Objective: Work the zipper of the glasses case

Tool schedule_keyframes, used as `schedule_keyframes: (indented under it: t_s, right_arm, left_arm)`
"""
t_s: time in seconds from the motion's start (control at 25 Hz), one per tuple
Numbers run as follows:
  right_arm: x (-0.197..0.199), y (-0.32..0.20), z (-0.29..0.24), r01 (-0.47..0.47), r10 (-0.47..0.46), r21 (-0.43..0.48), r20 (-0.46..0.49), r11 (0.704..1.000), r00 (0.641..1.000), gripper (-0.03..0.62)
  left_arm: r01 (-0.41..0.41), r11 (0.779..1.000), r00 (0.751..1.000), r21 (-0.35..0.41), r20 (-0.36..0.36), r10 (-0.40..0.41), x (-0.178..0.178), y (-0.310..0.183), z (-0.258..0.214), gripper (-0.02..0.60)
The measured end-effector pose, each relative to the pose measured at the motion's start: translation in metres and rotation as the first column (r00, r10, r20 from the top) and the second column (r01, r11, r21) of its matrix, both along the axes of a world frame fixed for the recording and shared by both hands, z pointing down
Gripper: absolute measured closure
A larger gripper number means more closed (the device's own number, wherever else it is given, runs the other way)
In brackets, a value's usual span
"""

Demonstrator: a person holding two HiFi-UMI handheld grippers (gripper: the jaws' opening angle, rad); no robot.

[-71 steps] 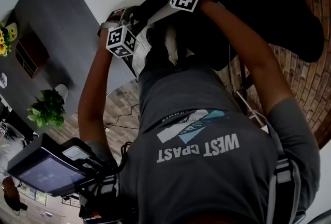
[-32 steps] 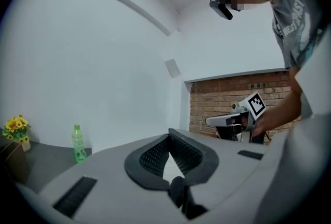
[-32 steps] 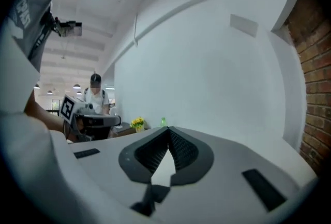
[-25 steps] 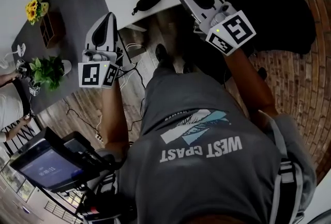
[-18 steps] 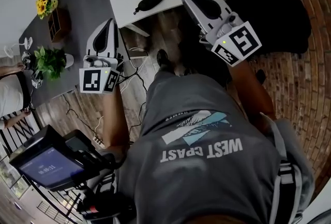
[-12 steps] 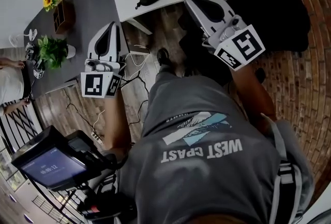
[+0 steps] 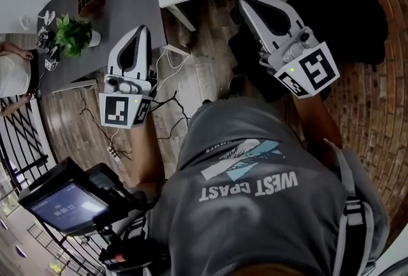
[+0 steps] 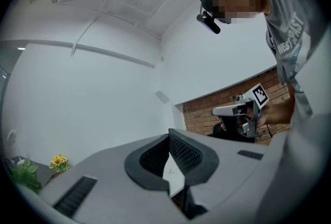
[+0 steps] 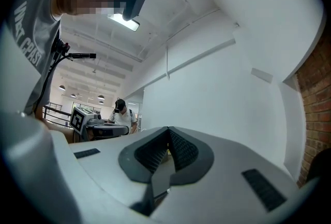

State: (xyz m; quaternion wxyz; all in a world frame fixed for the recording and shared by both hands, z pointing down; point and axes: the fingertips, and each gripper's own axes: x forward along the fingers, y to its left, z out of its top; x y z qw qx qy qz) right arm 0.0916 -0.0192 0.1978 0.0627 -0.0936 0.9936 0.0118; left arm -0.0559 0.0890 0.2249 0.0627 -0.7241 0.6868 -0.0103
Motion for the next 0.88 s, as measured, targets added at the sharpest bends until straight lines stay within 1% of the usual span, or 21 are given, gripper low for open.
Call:
schedule_keyframes:
  t_s: [0.16,0.28,0.44,0.64,0.76,0.88]
  right_arm:
    - [-0.001,0.031,-0.002,0.001,-0.001,0.023,-0.010,1.000,1.000,0.599]
    - [-0.001,0.063,-0.002,-0.011,0.011,0.023,-0.014,1.000,1.000,0.599]
    - [0.008,0.121,-0.009,-0.041,0.041,0.017,-0.006,0.999,0.999,0.599]
    - [0.015,0.197,-0.011,-0.054,0.054,0.023,-0.011,0.998,0.998,0.599]
    - [0.031,0.233,-0.013,-0.058,0.059,0.029,-0.014,0.998,0.998,0.599]
    - [0.055,0.256,-0.014,-0.063,0.064,0.039,-0.028,0.997,0.998,0.599]
  left_arm:
    - [0.003,1.000,1.000,0.013,-0.013,-0.003,0.001,0.033,0.000,0.577]
    - [-0.009,1.000,1.000,0.016,-0.021,0.009,0.003,0.066,0.002,0.577]
    - [-0.047,0.999,0.999,0.017,-0.013,0.047,0.013,0.122,-0.002,0.577]
    - [-0.074,0.997,0.997,0.018,-0.013,0.074,0.019,0.192,-0.001,0.577]
    - [-0.085,0.996,0.996,0.027,-0.008,0.085,0.033,0.224,-0.004,0.577]
    - [-0.100,0.994,0.995,0.032,-0.005,0.100,0.058,0.242,-0.005,0.577]
